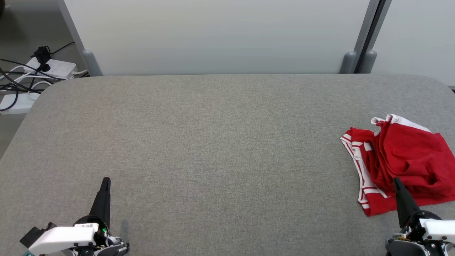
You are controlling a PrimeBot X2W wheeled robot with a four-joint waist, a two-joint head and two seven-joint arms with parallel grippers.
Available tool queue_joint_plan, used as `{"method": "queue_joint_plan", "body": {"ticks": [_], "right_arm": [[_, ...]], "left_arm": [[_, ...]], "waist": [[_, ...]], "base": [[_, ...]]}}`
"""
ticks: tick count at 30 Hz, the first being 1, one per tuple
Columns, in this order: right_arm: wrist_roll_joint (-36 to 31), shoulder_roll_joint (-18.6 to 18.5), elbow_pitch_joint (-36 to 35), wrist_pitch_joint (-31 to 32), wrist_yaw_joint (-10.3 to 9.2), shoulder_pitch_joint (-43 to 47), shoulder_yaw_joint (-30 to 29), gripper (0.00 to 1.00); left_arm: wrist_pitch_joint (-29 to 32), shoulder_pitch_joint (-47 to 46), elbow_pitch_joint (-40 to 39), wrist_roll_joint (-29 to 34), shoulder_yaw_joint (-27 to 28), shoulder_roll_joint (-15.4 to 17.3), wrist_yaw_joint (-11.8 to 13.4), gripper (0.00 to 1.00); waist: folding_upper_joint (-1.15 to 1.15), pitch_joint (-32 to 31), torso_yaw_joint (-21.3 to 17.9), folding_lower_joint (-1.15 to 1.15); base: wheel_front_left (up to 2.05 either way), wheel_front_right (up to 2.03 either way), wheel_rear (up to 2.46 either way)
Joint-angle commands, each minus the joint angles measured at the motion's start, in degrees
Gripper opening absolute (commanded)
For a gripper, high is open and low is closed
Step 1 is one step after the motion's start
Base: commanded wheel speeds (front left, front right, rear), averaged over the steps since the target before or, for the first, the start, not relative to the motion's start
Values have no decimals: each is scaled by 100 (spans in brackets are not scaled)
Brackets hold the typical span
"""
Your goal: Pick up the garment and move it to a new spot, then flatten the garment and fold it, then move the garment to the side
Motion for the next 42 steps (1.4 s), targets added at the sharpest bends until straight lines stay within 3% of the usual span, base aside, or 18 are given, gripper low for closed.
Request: {"method": "queue_joint_plan", "body": {"ticks": [1,42], "right_arm": [[-27,-48,-150,70,9,-274,108,0],[-79,-4,-146,120,9,-280,46,0]], "left_arm": [[30,-330,-127,-4,187,51,-48,0],[46,-331,-127,14,208,36,-48,0]], "waist": [[0,0,0,0],[0,0,0,0]], "base": [[0,0,0],[0,0,0]]}}
